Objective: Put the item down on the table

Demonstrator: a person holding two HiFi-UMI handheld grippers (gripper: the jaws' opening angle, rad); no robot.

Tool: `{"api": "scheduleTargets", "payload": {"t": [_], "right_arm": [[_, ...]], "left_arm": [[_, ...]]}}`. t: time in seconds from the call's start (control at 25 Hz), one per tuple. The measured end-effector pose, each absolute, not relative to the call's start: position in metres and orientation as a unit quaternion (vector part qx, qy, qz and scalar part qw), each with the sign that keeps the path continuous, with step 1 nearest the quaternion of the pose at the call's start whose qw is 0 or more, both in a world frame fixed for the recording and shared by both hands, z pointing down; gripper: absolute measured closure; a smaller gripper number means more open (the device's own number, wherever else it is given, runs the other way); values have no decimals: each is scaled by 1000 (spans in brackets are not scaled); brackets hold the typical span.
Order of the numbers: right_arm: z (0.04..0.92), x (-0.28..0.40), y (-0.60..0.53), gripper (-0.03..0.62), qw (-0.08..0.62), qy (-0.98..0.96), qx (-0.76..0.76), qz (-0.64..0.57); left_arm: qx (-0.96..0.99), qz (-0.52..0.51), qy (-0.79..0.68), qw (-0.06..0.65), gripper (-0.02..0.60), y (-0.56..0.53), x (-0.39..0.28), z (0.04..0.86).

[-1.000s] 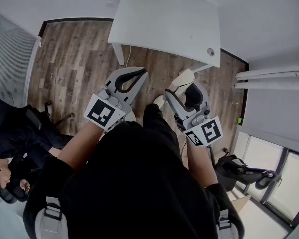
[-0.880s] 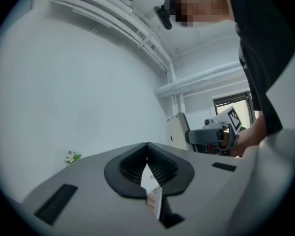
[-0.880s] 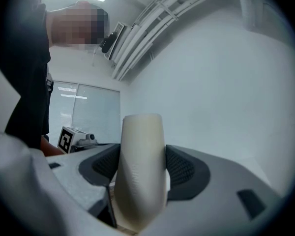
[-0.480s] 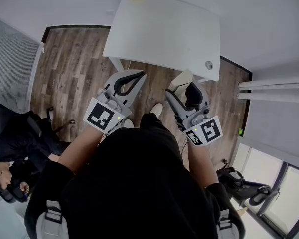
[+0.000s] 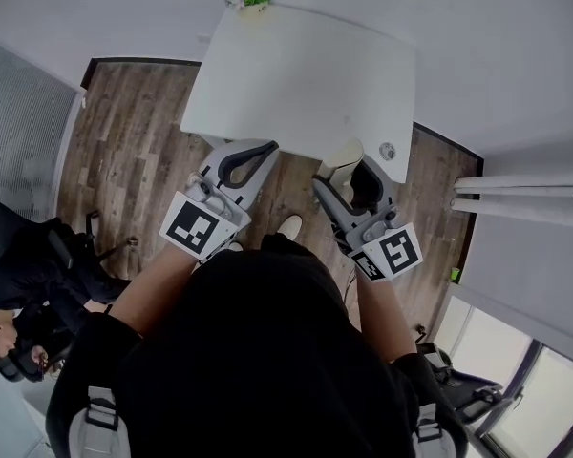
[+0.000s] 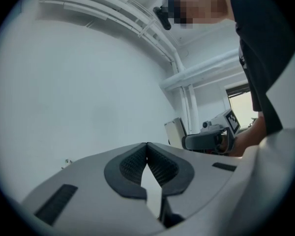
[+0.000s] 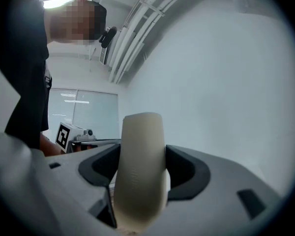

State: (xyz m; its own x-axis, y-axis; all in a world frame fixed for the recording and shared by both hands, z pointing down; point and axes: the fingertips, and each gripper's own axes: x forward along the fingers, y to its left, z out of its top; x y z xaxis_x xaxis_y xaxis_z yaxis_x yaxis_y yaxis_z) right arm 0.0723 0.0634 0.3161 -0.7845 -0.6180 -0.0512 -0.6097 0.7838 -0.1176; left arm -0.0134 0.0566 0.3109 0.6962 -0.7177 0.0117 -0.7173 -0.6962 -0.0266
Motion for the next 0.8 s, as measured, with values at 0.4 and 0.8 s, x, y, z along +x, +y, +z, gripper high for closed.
{"api": "scheduleTargets", "payload": {"t": [0.4, 0.8], "right_arm": [[324, 118, 22, 303, 44, 947, -311, -59], [334, 136, -10, 303, 43, 946, -315, -67]], "left_arm": [[-916, -14, 401, 8, 588, 19, 38, 309], [-916, -21, 401, 7, 588, -13, 57, 315]]}}
